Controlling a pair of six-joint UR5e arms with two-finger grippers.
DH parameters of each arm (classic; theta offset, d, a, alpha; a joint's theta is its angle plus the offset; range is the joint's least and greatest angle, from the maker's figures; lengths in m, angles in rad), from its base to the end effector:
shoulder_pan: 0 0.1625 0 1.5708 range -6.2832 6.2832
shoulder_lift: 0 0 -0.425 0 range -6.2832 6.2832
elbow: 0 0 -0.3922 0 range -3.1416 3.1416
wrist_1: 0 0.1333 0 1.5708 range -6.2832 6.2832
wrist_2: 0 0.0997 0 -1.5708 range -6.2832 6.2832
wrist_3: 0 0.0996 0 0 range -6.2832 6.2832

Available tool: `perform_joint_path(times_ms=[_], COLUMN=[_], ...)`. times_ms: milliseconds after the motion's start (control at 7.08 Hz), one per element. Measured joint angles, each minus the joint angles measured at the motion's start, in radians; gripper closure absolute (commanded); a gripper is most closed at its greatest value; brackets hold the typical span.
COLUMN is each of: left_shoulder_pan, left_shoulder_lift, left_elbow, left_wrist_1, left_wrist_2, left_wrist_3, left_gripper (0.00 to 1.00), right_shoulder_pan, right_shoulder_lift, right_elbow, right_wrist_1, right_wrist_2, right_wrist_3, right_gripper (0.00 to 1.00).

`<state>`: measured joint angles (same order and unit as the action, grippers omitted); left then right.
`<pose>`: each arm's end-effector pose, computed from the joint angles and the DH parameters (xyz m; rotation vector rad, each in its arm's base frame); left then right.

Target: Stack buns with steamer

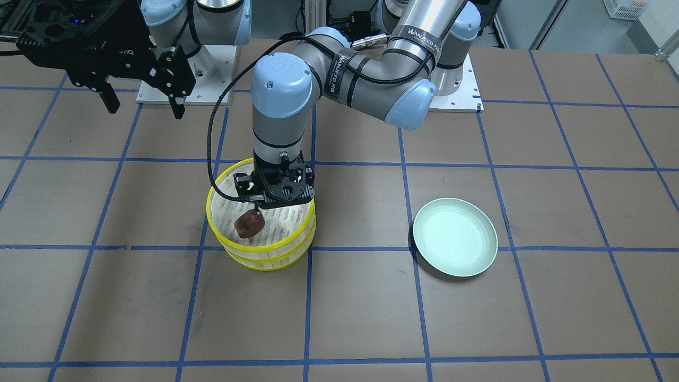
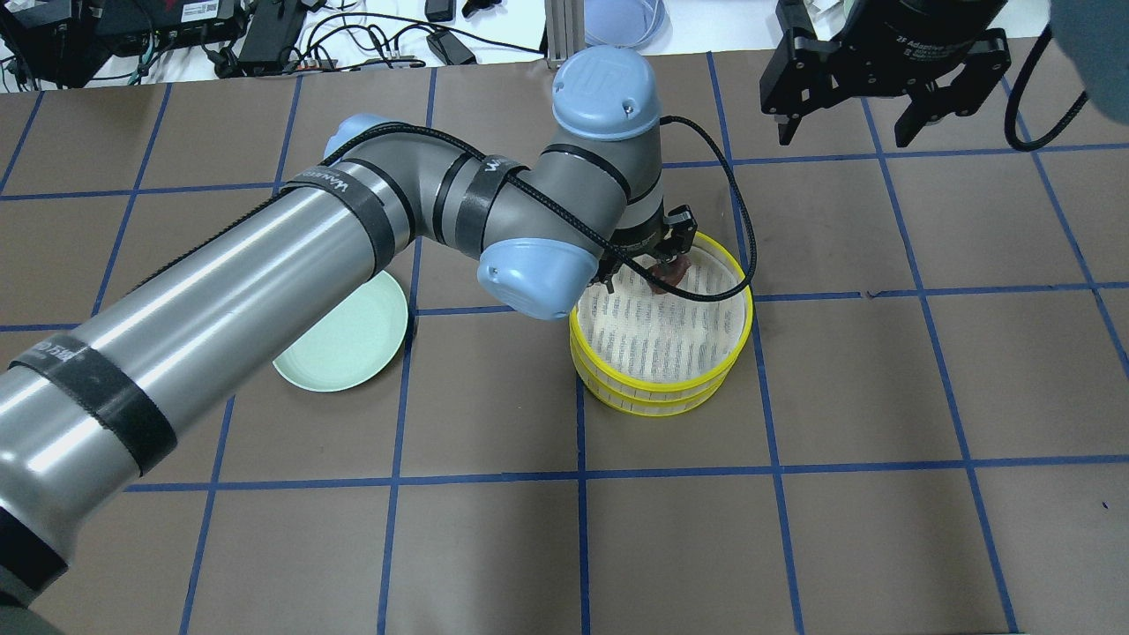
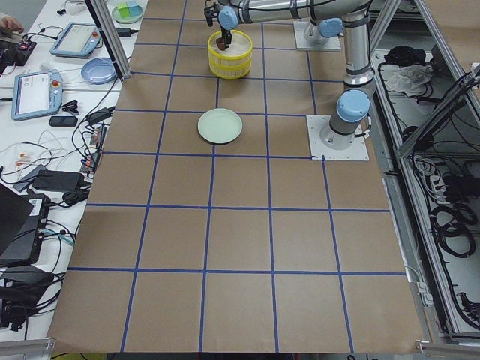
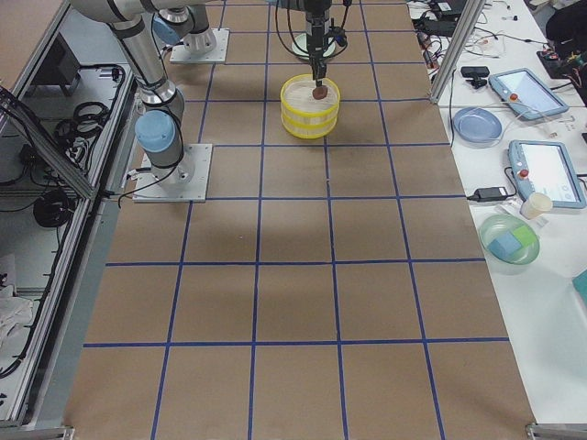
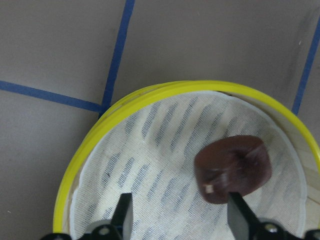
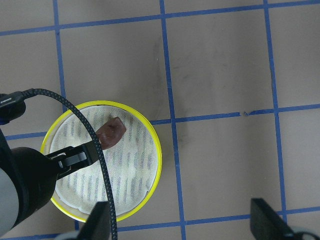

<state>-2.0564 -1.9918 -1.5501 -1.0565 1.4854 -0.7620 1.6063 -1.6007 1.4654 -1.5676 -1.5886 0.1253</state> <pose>-0.4266 -0.5044 0.3103 0.4067 -2.9775 0.0642 0.1488 -0.4829 0.5546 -0.1422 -3.1243 0.2084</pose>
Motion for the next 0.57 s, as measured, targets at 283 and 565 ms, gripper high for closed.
perform_joint_path(times_ms=[283,565], left_shoulder_pan=[0.015,0.090], left_shoulder_lift=[0.036,0.108], left_elbow=[-0.001,0.003], left_wrist_1=[-0.003,-0.064], left_wrist_2=[0.008,0.046], left_wrist_3=[0.036,0.165], left_gripper=[0.00,0.00], right_shoulder_pan=[0.000,0.000], right_shoulder_lift=[0.000,0.001], right_elbow=[0.001,0.001], right_wrist_1=[-0.001,-0.002], right_wrist_2=[-0.002,-0.002], right_wrist_3=[-0.001,-0.001], right_gripper=[0.00,0.00])
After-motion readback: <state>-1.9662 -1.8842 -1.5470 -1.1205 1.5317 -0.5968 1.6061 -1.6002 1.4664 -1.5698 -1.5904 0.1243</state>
